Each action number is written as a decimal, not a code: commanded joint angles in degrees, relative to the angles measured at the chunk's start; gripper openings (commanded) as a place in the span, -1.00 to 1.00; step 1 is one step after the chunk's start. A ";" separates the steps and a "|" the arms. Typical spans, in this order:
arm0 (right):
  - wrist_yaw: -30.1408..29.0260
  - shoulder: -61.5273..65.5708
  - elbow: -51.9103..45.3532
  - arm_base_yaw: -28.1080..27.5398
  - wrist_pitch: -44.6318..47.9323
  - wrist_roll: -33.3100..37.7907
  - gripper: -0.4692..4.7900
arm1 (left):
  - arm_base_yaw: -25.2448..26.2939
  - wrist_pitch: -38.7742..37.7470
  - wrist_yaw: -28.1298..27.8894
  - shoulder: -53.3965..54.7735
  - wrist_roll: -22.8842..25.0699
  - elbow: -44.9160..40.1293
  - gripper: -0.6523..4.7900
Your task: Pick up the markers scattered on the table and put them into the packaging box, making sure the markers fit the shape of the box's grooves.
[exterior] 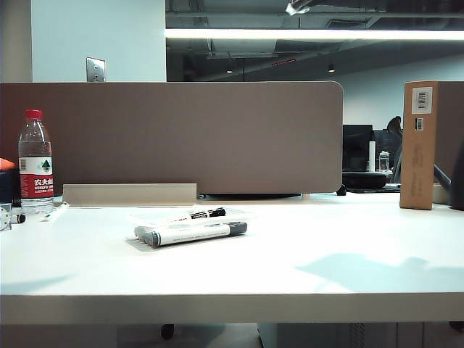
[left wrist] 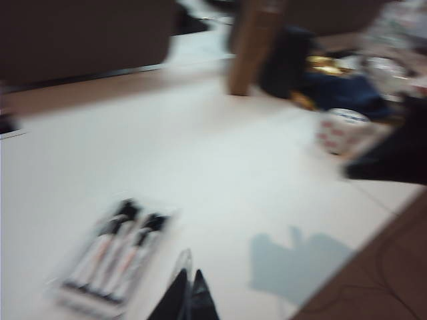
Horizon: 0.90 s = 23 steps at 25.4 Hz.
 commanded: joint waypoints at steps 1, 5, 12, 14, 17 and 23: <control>-0.11 -4.48 -6.12 0.04 6.01 4.81 -0.85 | -1.92 3.74 1.14 -8.00 1.01 -6.16 -0.78; -0.20 -4.13 -7.13 0.07 3.39 4.61 -0.85 | -1.90 0.72 0.35 -12.22 -2.58 -7.02 -0.77; 0.44 -3.74 -7.50 -0.09 2.62 4.61 -0.85 | -1.90 0.13 0.37 -13.99 -2.80 -7.02 -0.77; 0.44 -3.74 -7.50 -0.09 2.80 4.61 -0.85 | -1.90 0.15 0.35 -13.99 -2.80 -7.02 -0.77; 0.44 -3.74 -7.50 -0.09 2.82 4.61 -0.85 | -1.90 0.15 0.35 -13.99 -2.75 -7.02 -0.77; 0.44 -3.74 -7.50 -0.09 2.84 4.61 -0.85 | -1.09 -0.44 -8.39 -13.92 13.57 -8.85 -0.77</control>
